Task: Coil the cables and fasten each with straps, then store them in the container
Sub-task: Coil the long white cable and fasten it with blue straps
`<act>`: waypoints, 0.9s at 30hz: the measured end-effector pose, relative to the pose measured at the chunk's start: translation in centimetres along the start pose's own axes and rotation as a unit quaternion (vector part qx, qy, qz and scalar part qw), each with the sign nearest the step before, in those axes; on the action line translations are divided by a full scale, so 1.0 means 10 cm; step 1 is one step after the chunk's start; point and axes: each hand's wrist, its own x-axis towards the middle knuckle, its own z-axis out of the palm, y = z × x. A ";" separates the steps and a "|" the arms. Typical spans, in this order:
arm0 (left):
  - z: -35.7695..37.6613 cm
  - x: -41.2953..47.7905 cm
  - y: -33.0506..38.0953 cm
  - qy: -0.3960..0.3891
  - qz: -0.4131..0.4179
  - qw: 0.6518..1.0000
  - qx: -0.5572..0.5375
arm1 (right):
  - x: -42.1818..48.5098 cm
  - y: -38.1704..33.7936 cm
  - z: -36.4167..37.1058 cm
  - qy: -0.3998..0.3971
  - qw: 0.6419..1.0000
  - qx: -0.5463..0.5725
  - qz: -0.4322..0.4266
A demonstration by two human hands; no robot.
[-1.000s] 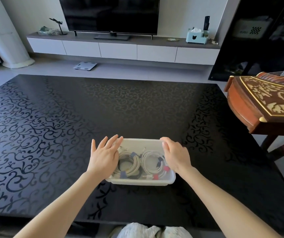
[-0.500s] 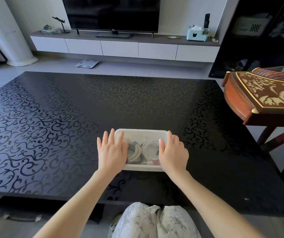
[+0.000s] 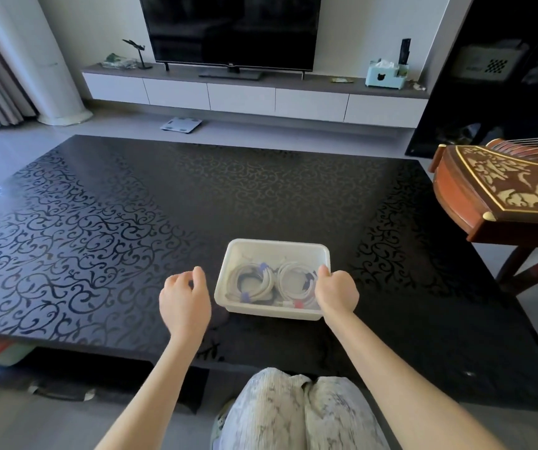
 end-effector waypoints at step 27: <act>-2.63 -1.02 -2.49 0.153 -0.346 0.785 -0.491 | -2.09 -0.71 1.01 -0.194 0.887 -0.183 -0.376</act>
